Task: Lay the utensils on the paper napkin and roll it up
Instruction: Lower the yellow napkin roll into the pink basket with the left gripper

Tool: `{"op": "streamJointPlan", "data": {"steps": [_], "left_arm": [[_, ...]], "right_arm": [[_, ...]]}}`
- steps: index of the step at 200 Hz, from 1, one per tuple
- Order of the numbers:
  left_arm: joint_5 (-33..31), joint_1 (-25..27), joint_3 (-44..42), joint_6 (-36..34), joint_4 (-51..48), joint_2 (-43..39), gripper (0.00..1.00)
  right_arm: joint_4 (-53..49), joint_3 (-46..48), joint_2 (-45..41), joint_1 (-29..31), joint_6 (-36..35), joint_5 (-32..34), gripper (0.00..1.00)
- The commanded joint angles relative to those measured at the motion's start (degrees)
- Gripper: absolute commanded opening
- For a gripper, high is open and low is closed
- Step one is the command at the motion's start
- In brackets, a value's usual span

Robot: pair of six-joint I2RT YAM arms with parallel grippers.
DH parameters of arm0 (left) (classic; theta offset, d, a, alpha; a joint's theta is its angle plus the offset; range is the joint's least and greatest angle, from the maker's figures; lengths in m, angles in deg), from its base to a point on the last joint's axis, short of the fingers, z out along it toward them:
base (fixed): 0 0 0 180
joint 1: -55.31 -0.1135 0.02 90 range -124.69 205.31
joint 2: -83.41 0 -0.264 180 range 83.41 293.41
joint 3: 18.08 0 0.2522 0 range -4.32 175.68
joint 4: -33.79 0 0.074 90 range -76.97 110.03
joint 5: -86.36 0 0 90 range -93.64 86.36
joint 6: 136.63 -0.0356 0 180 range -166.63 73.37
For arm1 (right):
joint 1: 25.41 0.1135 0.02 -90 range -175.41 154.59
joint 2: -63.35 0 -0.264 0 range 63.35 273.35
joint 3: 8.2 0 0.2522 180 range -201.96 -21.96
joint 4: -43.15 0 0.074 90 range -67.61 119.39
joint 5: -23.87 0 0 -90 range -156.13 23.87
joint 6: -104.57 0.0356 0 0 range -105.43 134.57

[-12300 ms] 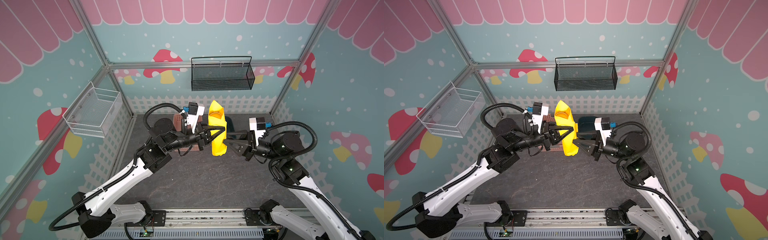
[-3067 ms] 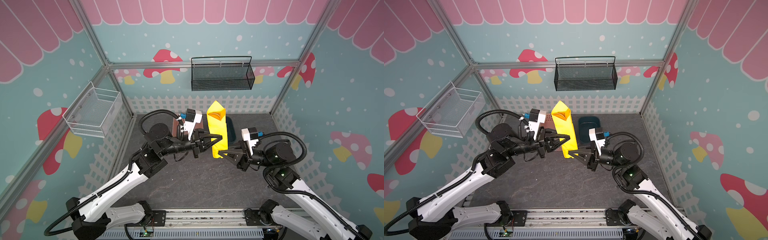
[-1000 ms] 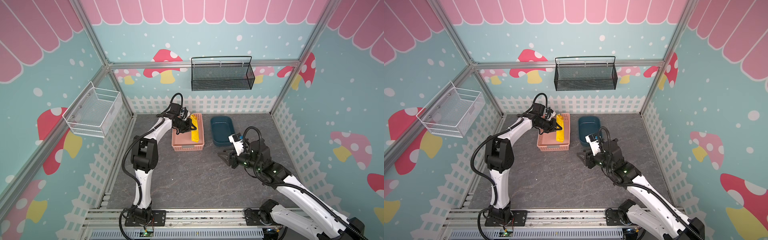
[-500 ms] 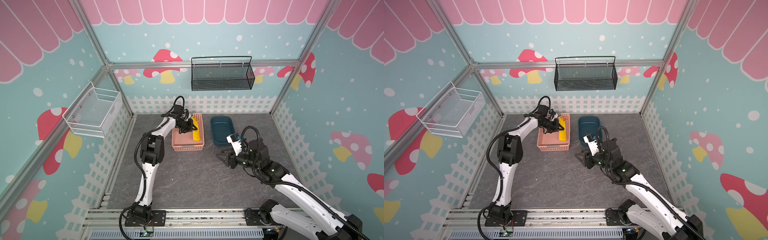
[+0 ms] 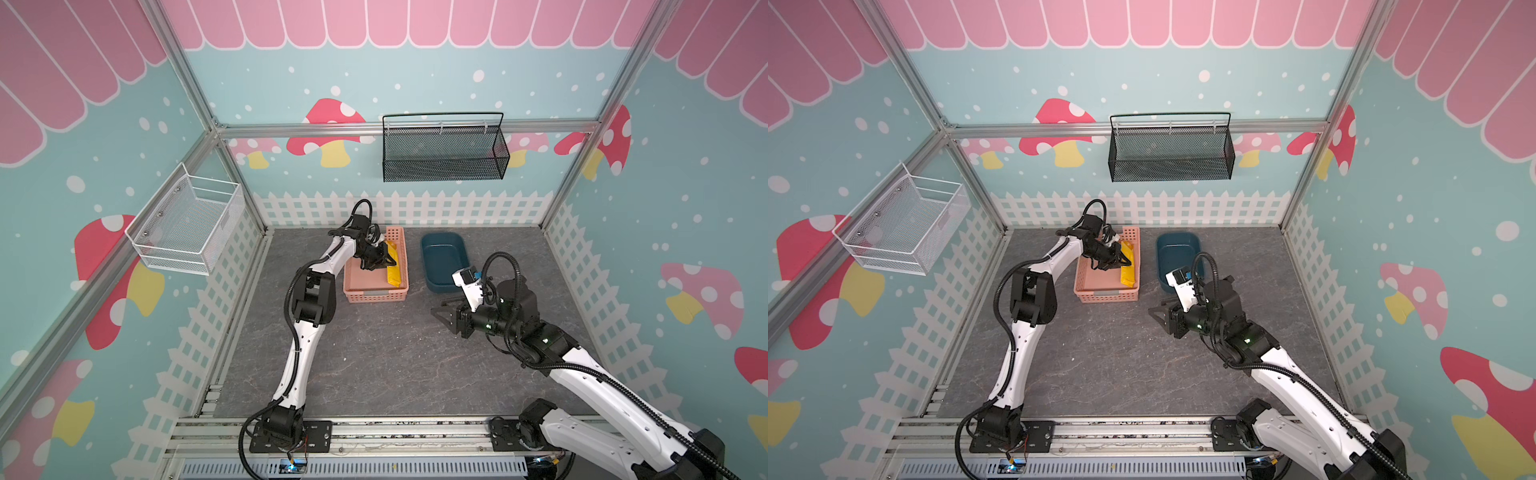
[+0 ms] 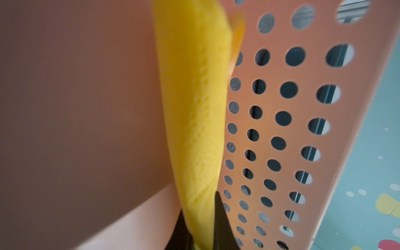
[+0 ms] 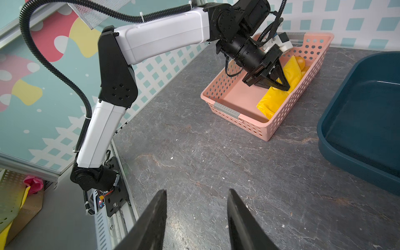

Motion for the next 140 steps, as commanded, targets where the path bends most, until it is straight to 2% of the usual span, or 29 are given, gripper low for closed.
{"op": "streamJointPlan", "data": {"steps": [1, 69, 140], "left_arm": [[2.02, -0.71, 2.93, -2.05, -3.18, 2.75, 0.0], [-0.69, -0.71, 4.57, -4.8, -6.96, 5.38, 0.06], [-6.34, -0.89, 4.44, -6.22, -8.46, 4.29, 0.25]], "right_arm": [[1.3, 0.08, 0.17, -0.15, -1.44, -0.93, 0.47], [1.3, 0.3, 0.34, -0.21, -1.84, -1.48, 0.47], [1.5, 0.09, 0.29, -0.16, -1.41, -1.64, 0.47]]}}
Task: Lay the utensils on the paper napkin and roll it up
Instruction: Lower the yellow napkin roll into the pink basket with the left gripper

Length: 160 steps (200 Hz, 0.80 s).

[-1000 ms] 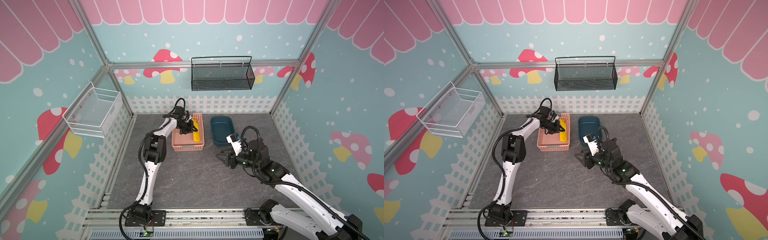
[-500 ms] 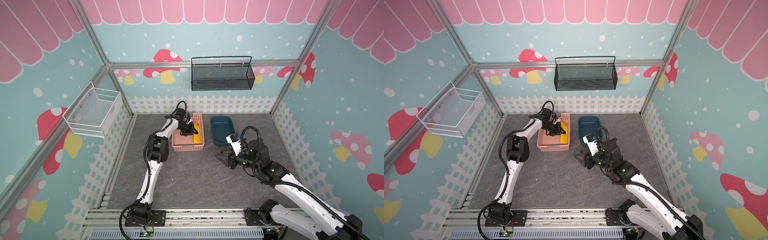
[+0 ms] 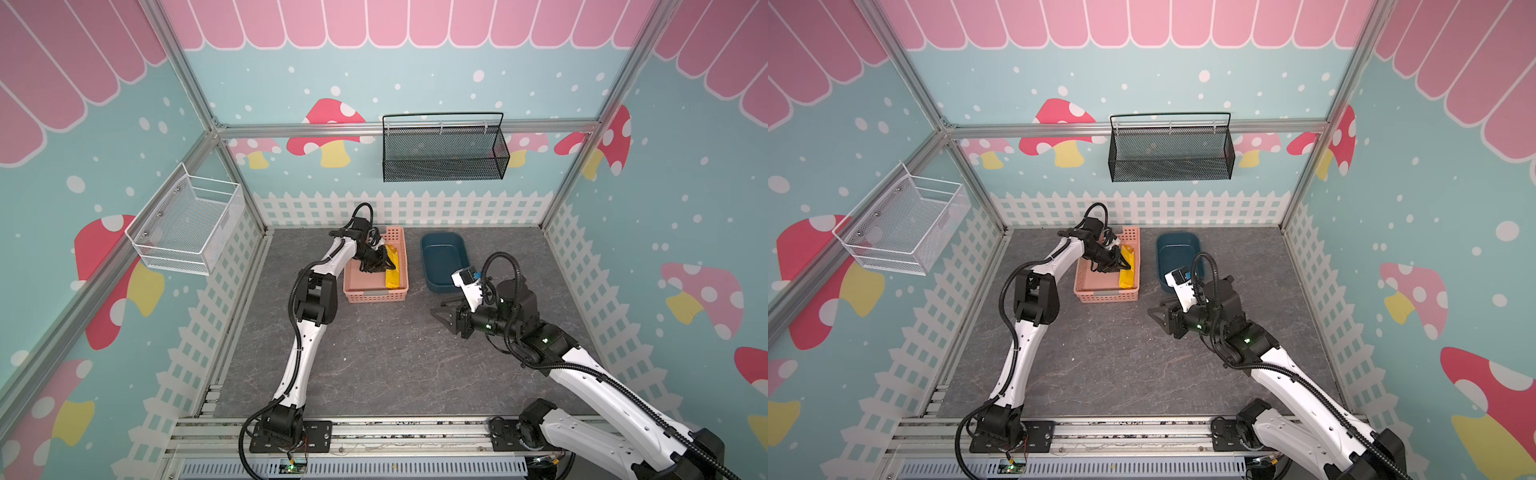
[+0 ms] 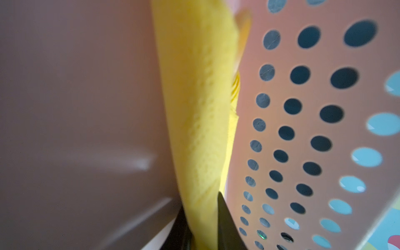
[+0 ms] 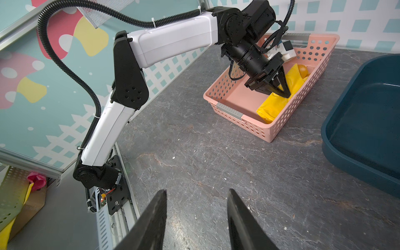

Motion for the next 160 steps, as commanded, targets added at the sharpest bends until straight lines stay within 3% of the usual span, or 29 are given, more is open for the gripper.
{"op": "streamJointPlan", "data": {"steps": [1, 104, 149, 160], "left_arm": [[-5.73, -0.62, 0.19, -2.37, -3.39, 0.99, 0.25], [-13.09, -0.64, -1.59, -2.11, -3.8, -3.13, 0.5], [-14.82, -0.62, -2.8, -2.36, -4.11, -5.38, 0.65], [-14.39, -0.54, -3.14, -2.72, -3.94, -5.98, 0.78]], "right_arm": [[1.18, 0.11, 0.16, -0.2, -1.05, -0.96, 0.47], [1.26, 0.0, -0.39, -0.2, -0.59, -0.99, 0.47], [1.26, -0.05, -0.28, -0.21, -0.61, -0.5, 0.47], [1.14, -0.11, -0.38, -0.19, -0.4, 0.5, 0.5]]}}
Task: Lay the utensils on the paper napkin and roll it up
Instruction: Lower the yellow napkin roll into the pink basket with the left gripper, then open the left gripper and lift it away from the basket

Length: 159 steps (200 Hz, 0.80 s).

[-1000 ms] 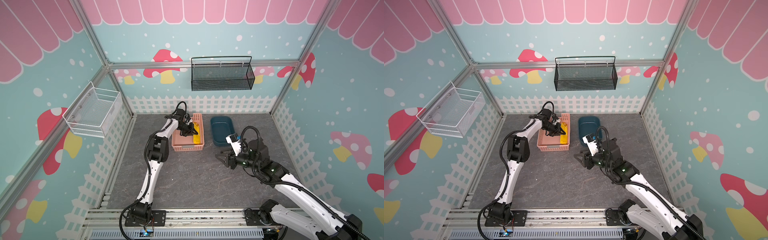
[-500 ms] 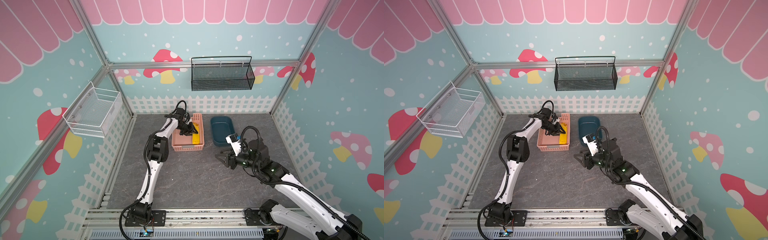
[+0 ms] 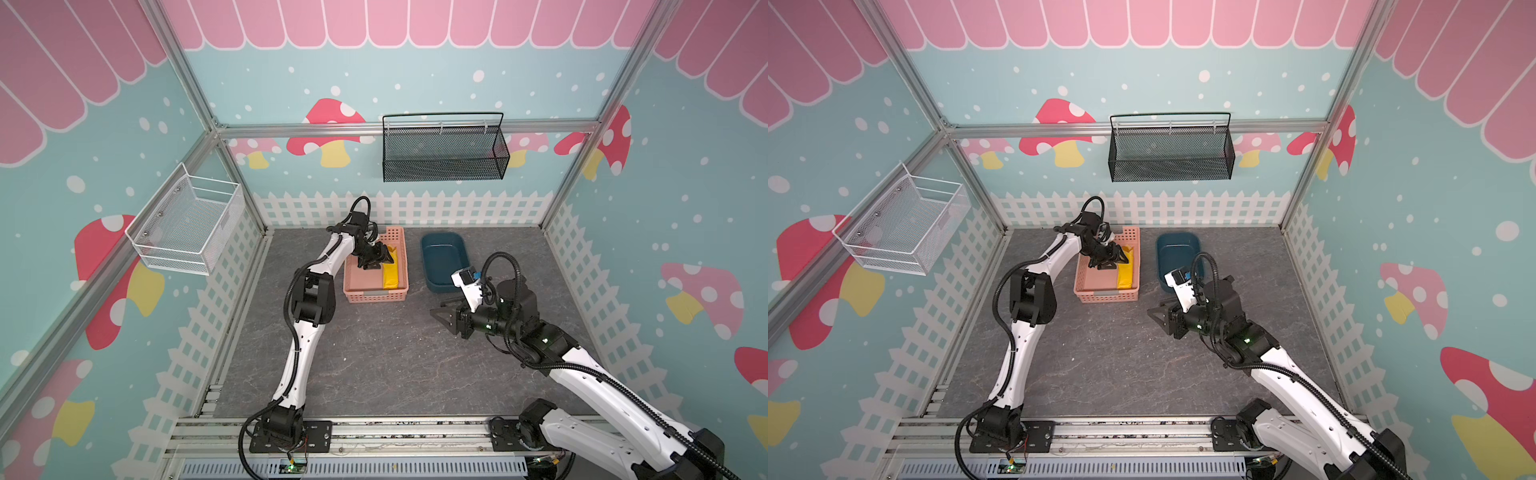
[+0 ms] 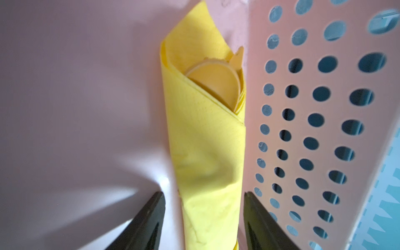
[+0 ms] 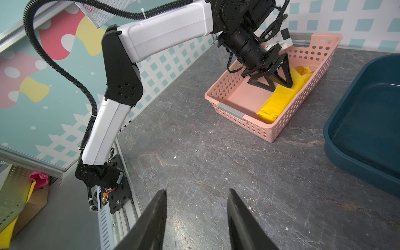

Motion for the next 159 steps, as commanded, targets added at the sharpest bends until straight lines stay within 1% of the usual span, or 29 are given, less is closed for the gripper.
{"op": "streamJointPlan", "data": {"steps": [1, 11, 21, 31, 42, 48, 52, 82, 105, 139, 159], "left_arm": [[-3.65, -0.43, -1.85, -1.8, -2.76, -1.85, 0.79], [-3.28, -0.44, -1.82, -2.01, -2.78, -2.22, 0.86], [-3.22, -0.38, -2.12, -2.02, -2.8, -2.64, 0.99], [-3.1, -0.42, -2.54, -1.93, -2.8, -3.21, 1.0], [-3.05, -0.38, -2.96, -2.01, -2.79, -3.87, 1.0], [-3.13, -0.3, -3.26, -2.08, -2.78, -4.28, 1.0], [-3.16, -0.32, -3.5, -2.1, -2.73, -4.59, 1.0], [-4.47, -0.09, -5.21, -2.46, -2.8, -7.93, 1.0], [-5.95, -0.01, -8.45, -2.46, -1.25, -11.89, 1.0], [-6.42, 0.16, -16.18, -2.04, 3.97, -19.87, 1.0], [-9.31, 0.42, -22.19, -1.66, 7.51, -25.68, 1.0]], "right_arm": [[1.07, -0.17, -0.38, -0.17, -0.37, 1.09, 0.51], [0.65, -0.25, -0.57, -0.21, 0.04, 2.93, 0.56], [0.3, -0.33, -0.9, -0.15, 0.14, 4.64, 0.63], [-0.37, -0.63, -1.0, -0.15, 0.03, 6.52, 0.69], [-1.54, -1.06, -0.87, -0.18, -0.17, 8.45, 0.85], [-2.36, -1.47, -0.65, -0.19, -0.21, 9.55, 0.96], [-2.85, -1.75, -0.61, -0.22, -0.29, 10.38, 0.99], [-4.39, -2.98, -0.2, -0.23, -1.74, 12.99, 1.0], [-4.45, -3.3, 0.34, -0.23, -2.84, 14.24, 1.0], [-4.4, -3.36, 2.03, -0.4, -5.14, 16.34, 0.99], [-4.24, -3.3, 3.55, -0.82, -6.56, 18.15, 0.99]]}}
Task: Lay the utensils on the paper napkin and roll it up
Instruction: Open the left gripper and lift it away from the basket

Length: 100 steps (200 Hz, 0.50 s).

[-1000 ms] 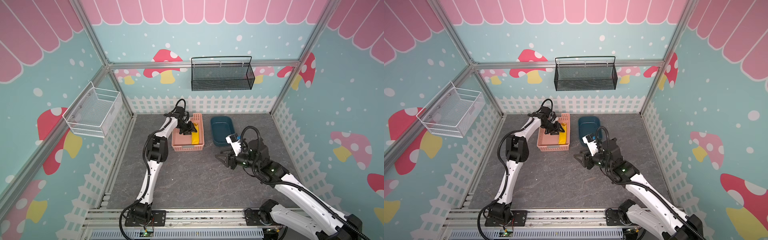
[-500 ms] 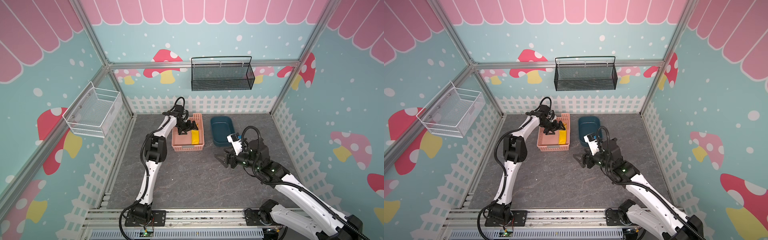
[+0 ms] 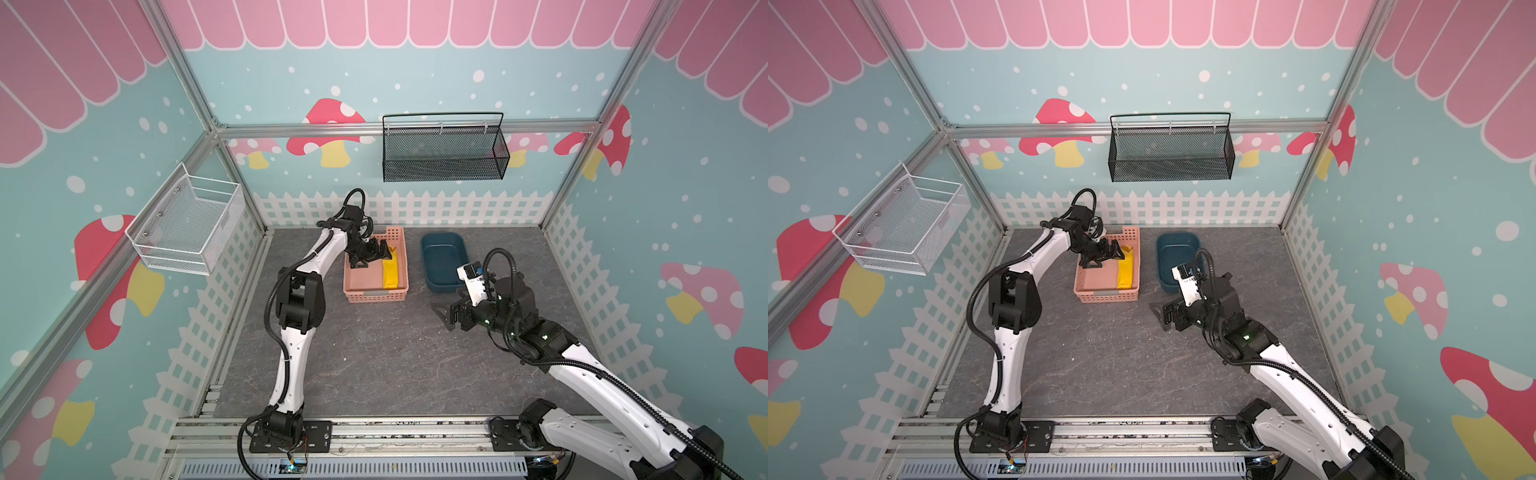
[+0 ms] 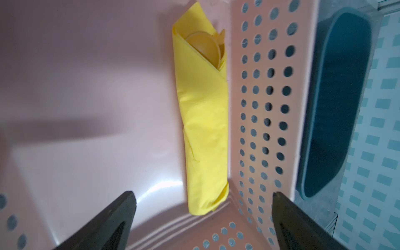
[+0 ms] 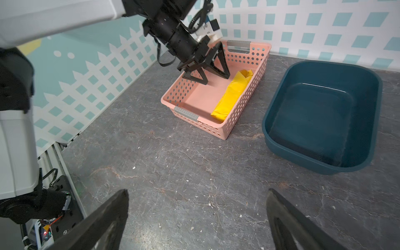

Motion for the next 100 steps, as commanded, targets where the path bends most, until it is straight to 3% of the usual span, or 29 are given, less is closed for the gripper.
{"op": "streamJointPlan", "data": {"steps": [1, 34, 74, 100], "left_arm": [[-3.82, 0.29, -5.0, -0.83, 5.14, -7.42, 1.0], [-10.93, 0.5, -19.13, -1.02, 14.22, -19.2, 1.0], [-25.41, 0.03, -38.81, -0.21, 27.46, -33.71, 1.0], [-31.16, -1.97, -50.05, 0.55, 35.23, -41.08, 1.0]], "right_arm": [[-0.7, -1.31, 1.63, -0.81, -3.43, 3.19, 0.99], [0.89, -1.05, 3.38, -2.55, -5.82, 5.88, 0.99], [4.49, 0.77, 5.03, -6.73, -8.0, 7.65, 0.99], [8.01, 3.04, 5.41, -9.88, -9.16, 9.19, 0.99]]}}
